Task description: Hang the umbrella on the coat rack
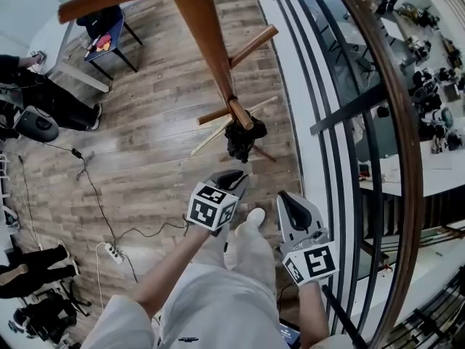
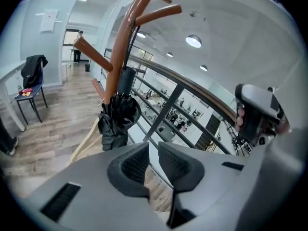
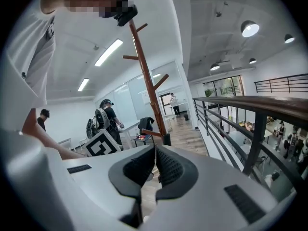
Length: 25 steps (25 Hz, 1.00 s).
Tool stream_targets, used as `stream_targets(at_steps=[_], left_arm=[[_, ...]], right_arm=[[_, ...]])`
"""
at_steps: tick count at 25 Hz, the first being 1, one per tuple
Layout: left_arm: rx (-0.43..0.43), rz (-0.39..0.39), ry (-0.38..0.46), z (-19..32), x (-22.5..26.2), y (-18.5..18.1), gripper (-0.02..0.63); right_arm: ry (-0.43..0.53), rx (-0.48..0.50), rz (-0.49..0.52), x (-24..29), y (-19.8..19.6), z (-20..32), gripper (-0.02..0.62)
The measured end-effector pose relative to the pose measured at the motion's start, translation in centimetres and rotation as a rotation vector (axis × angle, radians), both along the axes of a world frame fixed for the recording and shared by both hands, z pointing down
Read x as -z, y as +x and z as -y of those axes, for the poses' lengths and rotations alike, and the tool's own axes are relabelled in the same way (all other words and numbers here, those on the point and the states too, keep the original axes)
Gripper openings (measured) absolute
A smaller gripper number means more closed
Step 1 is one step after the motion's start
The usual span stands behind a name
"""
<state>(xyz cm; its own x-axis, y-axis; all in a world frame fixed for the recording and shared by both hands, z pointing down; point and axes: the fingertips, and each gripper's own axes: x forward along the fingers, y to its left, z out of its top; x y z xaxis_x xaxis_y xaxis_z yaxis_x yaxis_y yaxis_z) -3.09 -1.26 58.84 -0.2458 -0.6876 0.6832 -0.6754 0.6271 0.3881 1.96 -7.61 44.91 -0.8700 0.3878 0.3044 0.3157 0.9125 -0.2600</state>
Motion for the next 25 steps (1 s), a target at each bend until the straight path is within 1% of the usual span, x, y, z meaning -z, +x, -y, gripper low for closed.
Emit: stream_targets(at_steps=[3,5,9,16,19,21,25], left_arm=[[0.006,0.041,0.035,0.0,2.7,2.2,0.050],[0.011,0.061,0.061,0.2,4.0,2.0,0.041],[0.017,0.068,0.115,0.3,6.9,1.1,0.038],[0.024,0.145,0.178,-2.3,12.9,3.0,0.038],[0.031,0.152,0.210,-3.3,14.4,3.8,0.038],[0.026,0.162,0.226,-3.6,15.5,4.2,0.038],[-0.011,0.214,0.252,-3.5,18.5,5.6,0.038]], right_arm=[[0.001,0.005,0.017,1.1,2.1,0.1,0.035],[-0.001,0.002,0.017,1.3,1.8,0.4,0.035],[-0.007,-0.011,0.011,2.7,0.2,0.7,0.035],[0.011,0.016,0.034,5.4,1.2,-1.4,0.035],[0.033,0.030,0.040,6.2,1.7,-1.8,0.035],[0.040,0.028,0.047,6.9,1.8,-1.9,0.035],[0.025,0.010,0.068,8.7,2.9,-2.0,0.035]])
